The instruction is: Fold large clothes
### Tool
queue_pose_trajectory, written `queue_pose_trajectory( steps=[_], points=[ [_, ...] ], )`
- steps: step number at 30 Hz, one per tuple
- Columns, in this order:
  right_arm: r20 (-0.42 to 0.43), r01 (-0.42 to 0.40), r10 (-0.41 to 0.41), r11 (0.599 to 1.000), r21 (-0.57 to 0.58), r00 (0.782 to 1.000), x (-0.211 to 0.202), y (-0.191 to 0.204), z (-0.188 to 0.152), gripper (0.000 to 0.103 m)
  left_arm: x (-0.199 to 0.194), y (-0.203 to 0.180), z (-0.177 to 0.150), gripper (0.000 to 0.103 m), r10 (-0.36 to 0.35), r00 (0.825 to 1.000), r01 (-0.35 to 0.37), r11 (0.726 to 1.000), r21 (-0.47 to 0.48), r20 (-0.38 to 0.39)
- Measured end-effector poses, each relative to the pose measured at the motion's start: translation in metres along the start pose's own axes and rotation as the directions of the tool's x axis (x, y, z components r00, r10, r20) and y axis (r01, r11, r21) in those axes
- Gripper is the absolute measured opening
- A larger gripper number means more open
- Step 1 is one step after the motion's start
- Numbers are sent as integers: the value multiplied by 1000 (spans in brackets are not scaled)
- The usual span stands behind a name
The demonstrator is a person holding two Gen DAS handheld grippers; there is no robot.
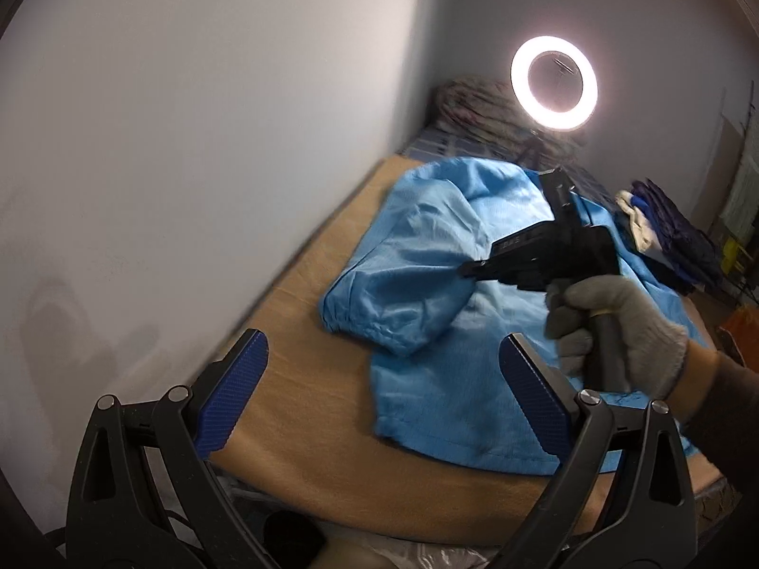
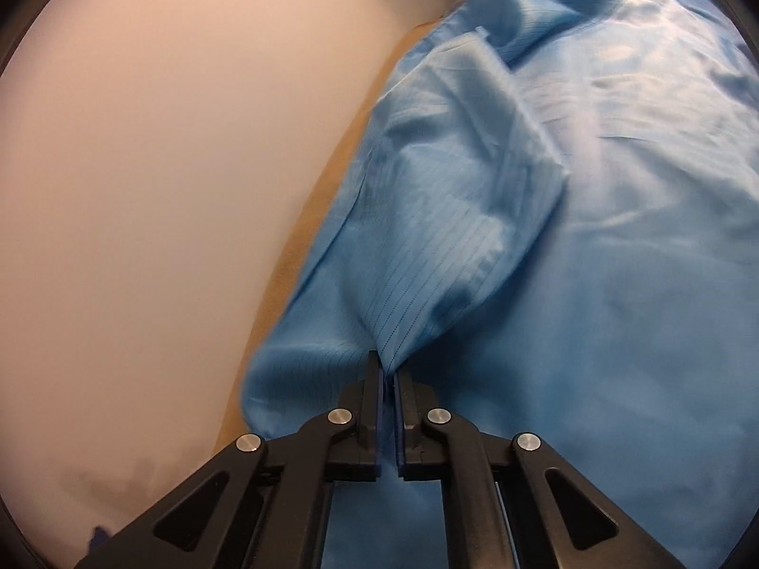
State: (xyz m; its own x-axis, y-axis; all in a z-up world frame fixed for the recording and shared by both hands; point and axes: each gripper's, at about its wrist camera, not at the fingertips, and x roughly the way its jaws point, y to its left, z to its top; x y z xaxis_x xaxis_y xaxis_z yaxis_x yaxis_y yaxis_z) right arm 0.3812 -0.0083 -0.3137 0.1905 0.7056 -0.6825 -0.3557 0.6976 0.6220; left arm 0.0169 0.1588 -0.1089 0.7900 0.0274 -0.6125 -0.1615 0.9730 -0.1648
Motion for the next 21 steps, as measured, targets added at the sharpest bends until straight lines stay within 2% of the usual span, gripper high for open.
queue_pose_trajectory(
  steps=[2, 3, 4, 6, 10, 13, 15, 18, 20, 21],
  points=[
    [3, 27, -27, 998, -48, 1000, -12, -6, -1, 1, 12, -6, 5, 99, -15, 999, 16, 1000, 6, -29],
    [3, 39, -39, 997, -72, 999, -17, -10, -2, 1, 22, -9, 9, 94, -31, 998, 31, 1000, 3, -54],
    [-2, 39, -40, 996, -75, 999, -19, -14, -2, 1, 32, -10, 12, 84, -38, 996, 38, 999, -5, -79],
    [-5, 46, -47, 997, -63, 999, -20, -24, -5, 2, 60, -8, 18, 74, -55, 987, 48, 997, -54, -149],
    [-2, 57, -57, 995, -81, 998, -17, -30, -7, 2, 116, 10, 25, 73, -76, 965, 33, 984, -173, -249],
    [5, 52, -52, 993, -107, 999, -21, -33, -12, 8, 160, 24, 24, 73, -87, 940, 11, 975, -224, -331],
    [10, 35, -35, 993, -109, 999, -21, -35, -14, 16, 181, 34, 18, 73, -96, 922, -12, 962, -274, -376],
    [36, 24, -20, 993, -116, 999, -29, -37, -23, 25, 199, 46, 12, 72, -97, 907, -41, 948, -315, -409],
    [66, 63, -55, 990, -129, 996, -34, -33, -19, 25, 201, 46, 9, 50, -92, 906, -47, 949, -313, -414],
    [96, 70, -56, 988, -140, 994, -39, -30, -17, 25, 202, 46, 8, 28, -85, 904, -51, 952, -303, -418]
  ],
)
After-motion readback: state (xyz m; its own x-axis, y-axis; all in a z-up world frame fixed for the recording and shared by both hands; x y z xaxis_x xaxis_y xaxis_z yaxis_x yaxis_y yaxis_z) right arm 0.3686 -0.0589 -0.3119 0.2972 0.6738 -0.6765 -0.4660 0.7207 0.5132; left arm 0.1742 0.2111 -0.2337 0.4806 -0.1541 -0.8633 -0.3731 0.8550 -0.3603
